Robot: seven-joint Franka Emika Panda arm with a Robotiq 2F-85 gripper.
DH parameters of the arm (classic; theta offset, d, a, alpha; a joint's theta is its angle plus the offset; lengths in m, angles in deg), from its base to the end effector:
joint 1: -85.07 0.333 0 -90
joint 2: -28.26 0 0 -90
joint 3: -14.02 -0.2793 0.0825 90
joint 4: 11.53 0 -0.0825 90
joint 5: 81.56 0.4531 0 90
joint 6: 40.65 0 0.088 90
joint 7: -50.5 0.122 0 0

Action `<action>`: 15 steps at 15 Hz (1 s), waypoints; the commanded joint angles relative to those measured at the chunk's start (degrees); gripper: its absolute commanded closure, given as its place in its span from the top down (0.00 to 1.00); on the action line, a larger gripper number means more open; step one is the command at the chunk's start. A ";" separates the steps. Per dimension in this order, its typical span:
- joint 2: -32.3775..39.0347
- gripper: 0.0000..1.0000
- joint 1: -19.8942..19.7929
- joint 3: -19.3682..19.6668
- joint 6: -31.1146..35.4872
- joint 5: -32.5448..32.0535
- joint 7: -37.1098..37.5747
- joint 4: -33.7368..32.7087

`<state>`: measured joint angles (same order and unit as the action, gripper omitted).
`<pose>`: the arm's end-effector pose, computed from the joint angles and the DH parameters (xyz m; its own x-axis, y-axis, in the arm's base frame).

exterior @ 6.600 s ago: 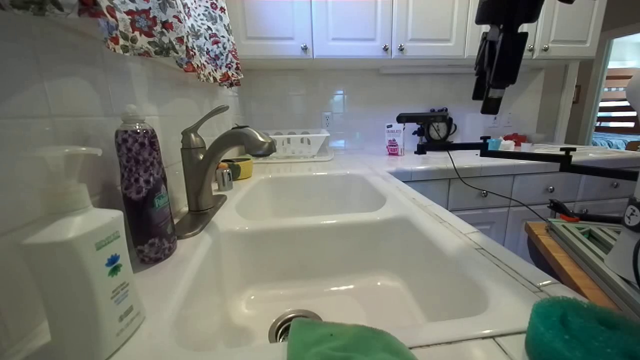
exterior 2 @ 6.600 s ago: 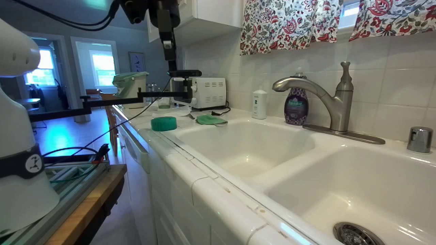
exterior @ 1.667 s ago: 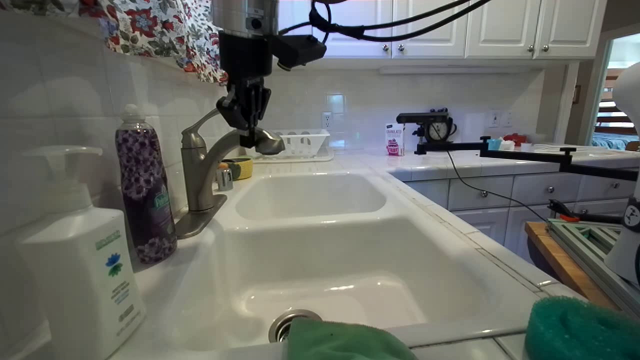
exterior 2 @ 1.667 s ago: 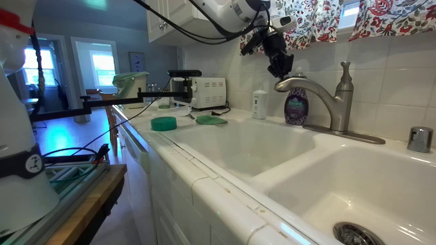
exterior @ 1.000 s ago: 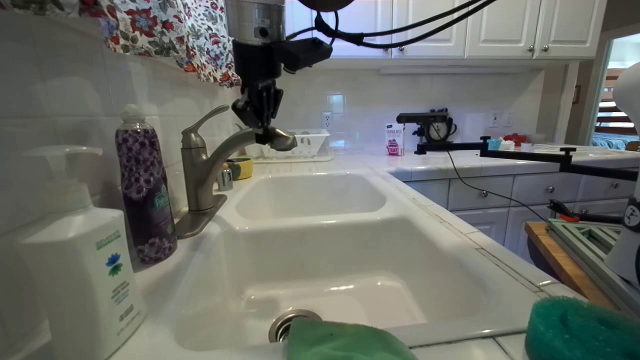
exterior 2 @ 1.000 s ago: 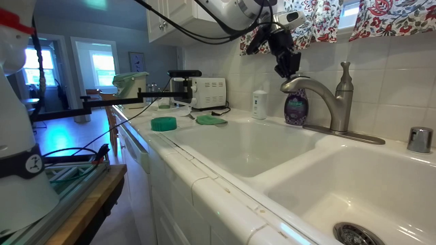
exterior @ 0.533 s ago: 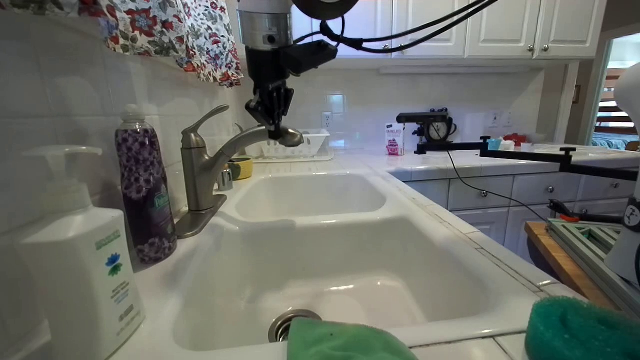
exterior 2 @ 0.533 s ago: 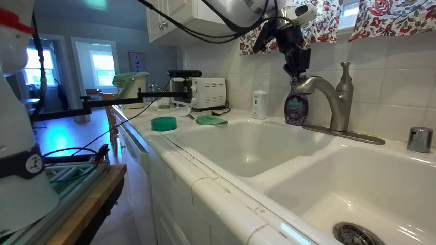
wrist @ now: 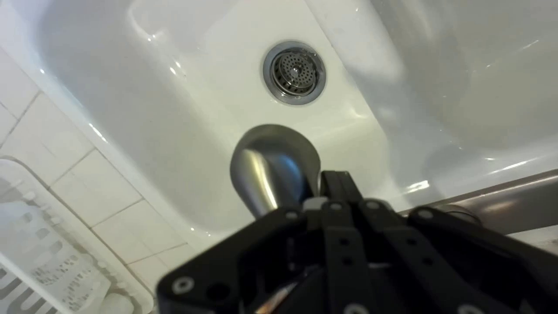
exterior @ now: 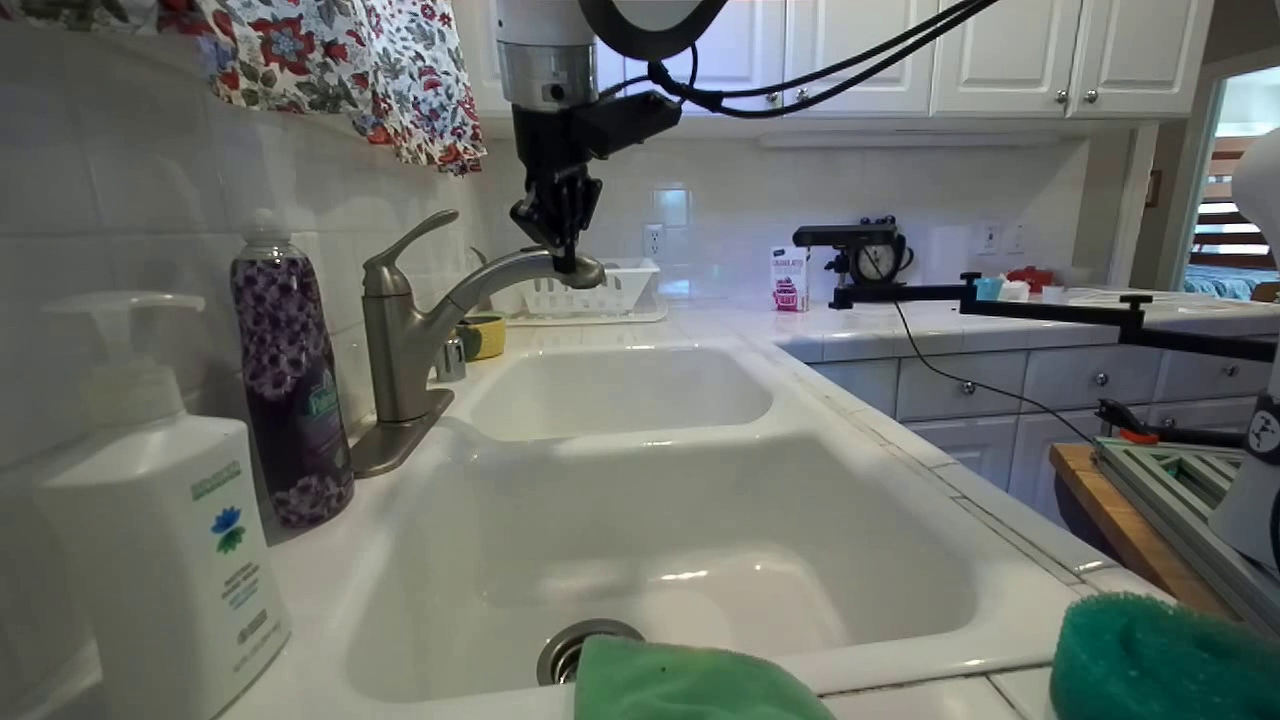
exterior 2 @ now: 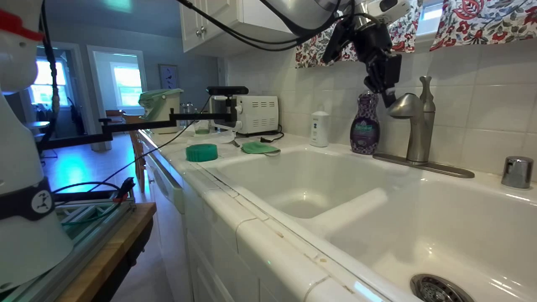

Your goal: Push the faucet to the right.

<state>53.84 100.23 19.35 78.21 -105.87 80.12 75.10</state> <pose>0.7418 0.1092 0.3510 0.9588 -0.0965 0.2671 -0.1847 -0.9262 0.3286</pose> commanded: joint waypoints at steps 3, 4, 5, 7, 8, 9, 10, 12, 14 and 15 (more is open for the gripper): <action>-0.15 0.00 -2.06 0.50 3.99 -1.77 -0.12 0.64; 0.05 0.00 -2.49 0.64 4.56 -1.63 -0.52 0.51; 0.10 0.00 -2.87 0.72 5.04 -1.53 -0.78 0.47; 0.42 0.00 -3.70 0.85 6.49 -1.26 -1.44 0.41; 0.65 0.00 -4.10 0.89 7.16 -1.04 -1.87 0.33; 0.85 0.00 -4.41 0.93 7.71 -0.84 -2.20 0.26; 1.16 0.00 -4.60 1.17 8.49 -1.06 -2.33 0.12; 1.56 0.00 -5.00 1.35 9.60 -0.77 -2.81 0.04; 1.93 0.00 -5.23 1.52 10.79 -0.87 -3.16 -0.01; 2.09 0.00 -5.23 1.64 11.14 -1.01 -3.26 -0.02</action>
<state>55.20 95.40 20.68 87.23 -105.88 78.25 75.15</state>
